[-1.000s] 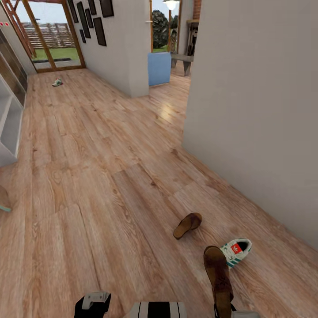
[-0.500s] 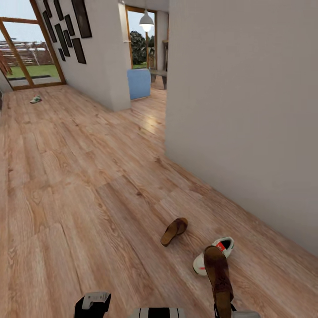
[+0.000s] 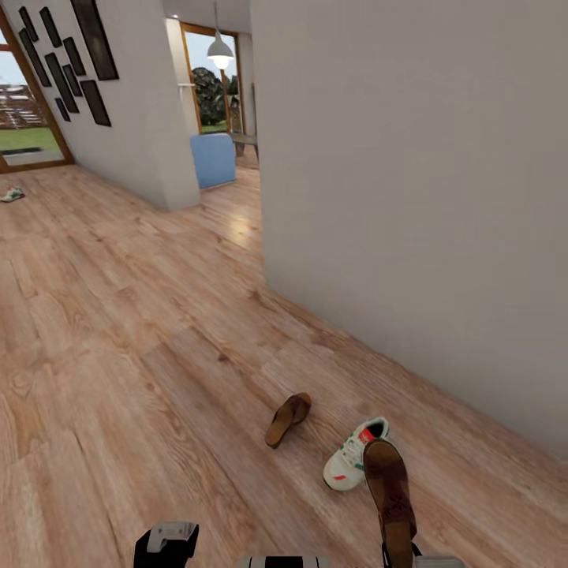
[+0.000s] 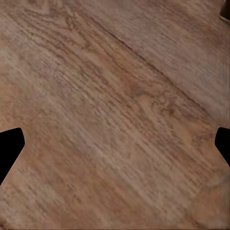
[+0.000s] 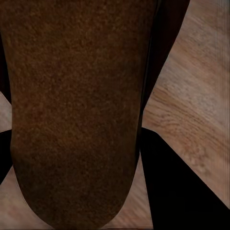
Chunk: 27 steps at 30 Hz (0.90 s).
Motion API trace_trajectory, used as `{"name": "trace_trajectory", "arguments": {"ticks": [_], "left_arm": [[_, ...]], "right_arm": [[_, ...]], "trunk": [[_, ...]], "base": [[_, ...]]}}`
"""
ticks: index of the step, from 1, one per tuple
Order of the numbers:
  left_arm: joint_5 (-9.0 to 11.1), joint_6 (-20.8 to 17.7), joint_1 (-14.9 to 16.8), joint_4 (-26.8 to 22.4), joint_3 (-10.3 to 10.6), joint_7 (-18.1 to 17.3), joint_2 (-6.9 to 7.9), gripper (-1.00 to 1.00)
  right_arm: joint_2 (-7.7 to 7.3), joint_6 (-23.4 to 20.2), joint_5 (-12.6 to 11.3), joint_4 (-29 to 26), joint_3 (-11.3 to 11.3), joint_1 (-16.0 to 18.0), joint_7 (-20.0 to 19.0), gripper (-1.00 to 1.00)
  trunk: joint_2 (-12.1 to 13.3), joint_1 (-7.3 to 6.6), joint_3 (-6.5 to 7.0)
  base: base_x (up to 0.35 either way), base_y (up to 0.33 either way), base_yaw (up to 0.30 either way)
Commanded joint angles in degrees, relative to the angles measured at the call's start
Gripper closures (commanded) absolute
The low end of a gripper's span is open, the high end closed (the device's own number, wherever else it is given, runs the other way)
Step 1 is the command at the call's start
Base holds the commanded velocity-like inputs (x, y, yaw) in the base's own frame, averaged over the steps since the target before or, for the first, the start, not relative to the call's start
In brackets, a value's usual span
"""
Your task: Pick up the two gym shoes and the two sandals from the corridor floor and place them onto the hallstand (shoe rack) in the corridor, making sure they are on the rack and not on the floor. Arrange them so the two gym shoes are next to each other and the two sandals are next to each other.
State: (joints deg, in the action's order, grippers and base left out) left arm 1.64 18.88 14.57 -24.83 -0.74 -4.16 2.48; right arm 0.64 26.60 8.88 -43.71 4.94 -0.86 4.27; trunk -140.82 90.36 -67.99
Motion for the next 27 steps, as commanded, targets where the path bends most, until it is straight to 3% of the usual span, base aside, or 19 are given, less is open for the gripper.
{"name": "trace_trajectory", "arguments": {"ticks": [1,10,27], "left_arm": [[0.11,0.17,0.02,0.05,-0.07,-0.37,-0.01,-1.0],[0.32,0.19,0.02,0.02,-0.08,-0.38,-0.02,-1.0],[0.49,0.19,-0.24,-0.04,-0.14,-0.33,0.05,-1.0]], "right_arm": [[0.06,0.03,0.44,-0.06,0.16,-0.02,0.23,1.0],[0.05,0.03,0.44,-0.07,0.16,-0.02,0.23,1.0],[0.0,0.03,0.44,-0.14,0.16,-0.02,0.25,1.0]], "trunk": [[-0.01,-0.01,0.02],[-0.01,-0.01,0.48],[-0.01,-0.01,1.35]], "base": [[0.0,0.0,-0.261],[0.027,0.07,-0.261],[0.045,0.286,-0.261]]}}
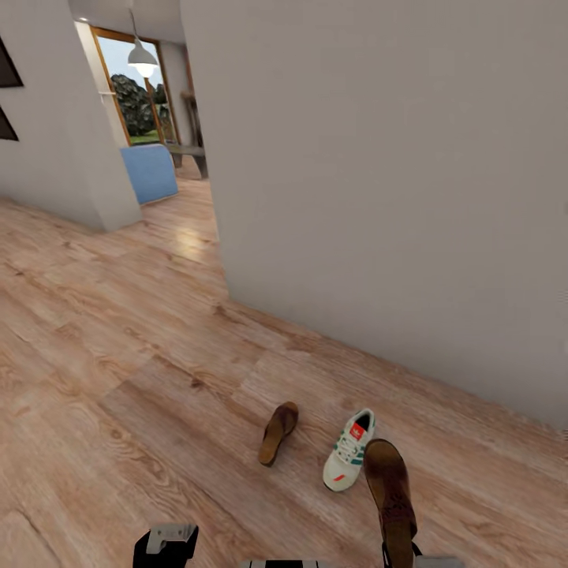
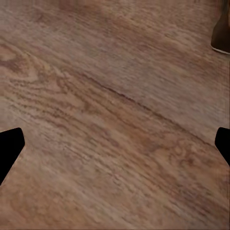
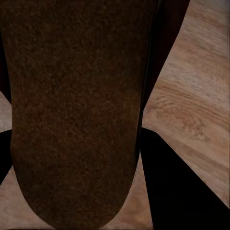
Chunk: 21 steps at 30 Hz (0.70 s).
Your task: Pick up the two gym shoes and the two sandals from the corridor floor and place them onto the hallstand (shoe rack) in the corridor, making sure they are on the rack and not on the floor. Arrange them so the two gym shoes are next to each other and the two sandals are next to each other.
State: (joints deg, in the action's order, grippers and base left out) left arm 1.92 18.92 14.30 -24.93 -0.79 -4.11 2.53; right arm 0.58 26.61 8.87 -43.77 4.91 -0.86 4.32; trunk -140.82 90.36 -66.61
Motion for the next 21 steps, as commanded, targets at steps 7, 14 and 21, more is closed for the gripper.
{"name": "trace_trajectory", "arguments": {"ticks": [7,14,21], "left_arm": [[0.19,0.15,0.02,0.06,-0.15,-0.38,0.01,-1.0],[0.14,0.1,0.02,0.06,-0.18,-0.37,-0.03,-1.0],[0.1,0.15,0.02,0.06,-0.18,-0.37,0.0,-1.0]], "right_arm": [[0.09,0.02,0.44,-0.09,0.18,-0.02,0.22,1.0],[0.12,0.02,0.44,-0.38,0.18,-0.02,0.25,1.0],[0.12,0.02,0.37,-0.68,0.18,-0.02,0.25,1.0]], "trunk": [[-0.01,-0.01,0.32],[-0.01,-0.01,0.41],[-0.01,-0.01,0.42]], "base": [[0.0,0.306,-0.259],[0.039,0.289,-0.069],[0.016,0.037,-0.002]]}}
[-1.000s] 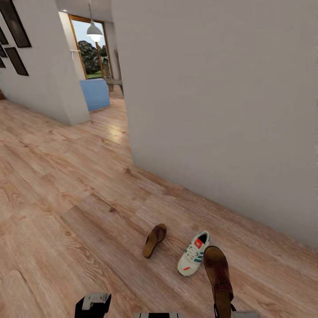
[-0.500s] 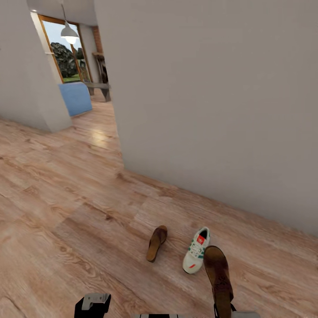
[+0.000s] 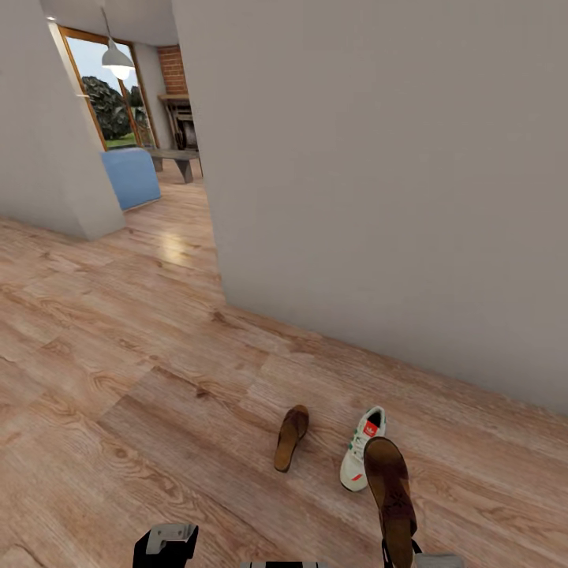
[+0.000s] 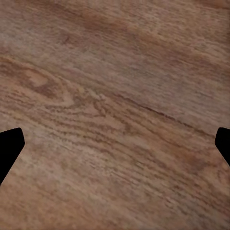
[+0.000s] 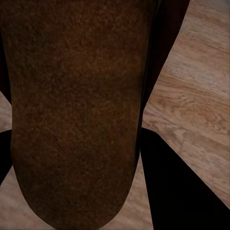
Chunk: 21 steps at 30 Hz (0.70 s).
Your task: Pick up the two gym shoes and the two sandals from the corridor floor and place them onto the hallstand (shoe rack) in the corridor, making sure they are on the rack and not on the floor. Arrange them so the two gym shoes are next to each other and the two sandals are next to each other.
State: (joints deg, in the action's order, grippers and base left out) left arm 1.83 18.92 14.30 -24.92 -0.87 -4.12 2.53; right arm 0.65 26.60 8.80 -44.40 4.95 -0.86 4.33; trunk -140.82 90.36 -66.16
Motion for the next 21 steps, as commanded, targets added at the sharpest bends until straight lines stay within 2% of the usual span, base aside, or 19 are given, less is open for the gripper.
{"name": "trace_trajectory", "arguments": {"ticks": [1,21], "left_arm": [[0.2,0.15,0.03,0.05,-0.1,-0.37,0.0,-1.0],[-0.11,0.15,0.03,0.05,0.05,-0.45,-0.07,-1.0]], "right_arm": [[0.05,0.03,0.44,-0.09,0.15,-0.02,0.24,1.0],[-0.18,0.03,0.52,-0.12,0.25,-0.02,0.24,1.0]], "trunk": [[-0.01,-0.01,-0.03],[-0.01,-0.01,-0.03]], "base": [[0.003,0.006,0.0],[0.0,0.001,0.0]]}}
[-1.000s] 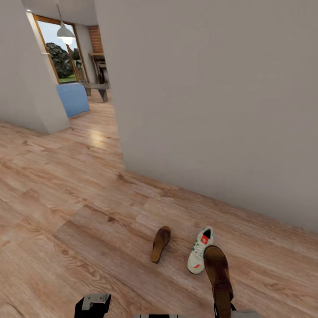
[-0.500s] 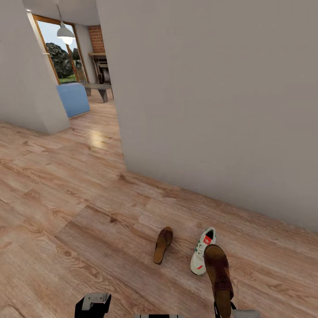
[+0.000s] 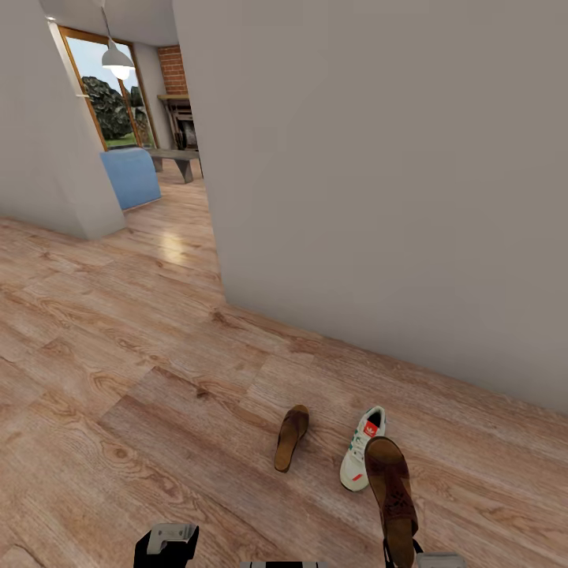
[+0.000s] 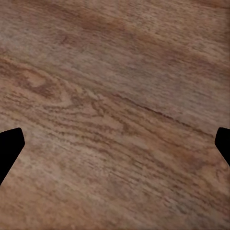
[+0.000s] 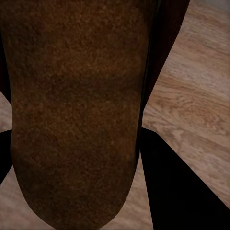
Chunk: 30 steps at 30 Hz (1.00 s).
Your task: Pick up the two gym shoes and the two sandals from the corridor floor and place them onto the hallstand (shoe rack) in the corridor, making sure they are on the rack and not on the floor. Arrange them so the two gym shoes are next to each other and the two sandals are next to each other.
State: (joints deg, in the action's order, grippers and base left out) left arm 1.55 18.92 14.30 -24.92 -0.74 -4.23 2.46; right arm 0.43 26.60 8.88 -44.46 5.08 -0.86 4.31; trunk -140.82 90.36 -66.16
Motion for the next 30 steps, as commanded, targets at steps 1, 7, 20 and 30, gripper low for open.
{"name": "trace_trajectory", "arguments": {"ticks": [1,7,20,30], "left_arm": [[0.18,0.15,0.03,0.05,-0.08,-0.34,0.0,-1.0],[0.24,0.15,0.03,0.05,-0.06,-0.34,0.0,-1.0],[0.48,0.15,0.03,0.05,-0.14,-0.34,0.0,-1.0],[0.45,0.15,0.03,-0.24,-0.14,-0.32,0.02,-1.0]], "right_arm": [[0.07,0.03,0.43,-0.04,0.12,-0.02,0.26,1.0],[0.23,0.03,0.44,-0.02,0.11,-0.02,0.27,1.0],[0.23,0.03,0.44,-0.01,0.16,-0.02,0.35,1.0],[0.1,0.12,0.35,-0.1,0.27,-0.02,0.35,1.0]], "trunk": [[-0.01,-0.01,-0.03],[0.79,-0.45,0.33],[6.0,-3.3,2.84],[6.4,-3.52,3.35]], "base": [[0.0,0.0,0.0],[0.0,0.0,0.0],[0.0,0.0,-0.147],[0.0,0.0,-0.286]]}}
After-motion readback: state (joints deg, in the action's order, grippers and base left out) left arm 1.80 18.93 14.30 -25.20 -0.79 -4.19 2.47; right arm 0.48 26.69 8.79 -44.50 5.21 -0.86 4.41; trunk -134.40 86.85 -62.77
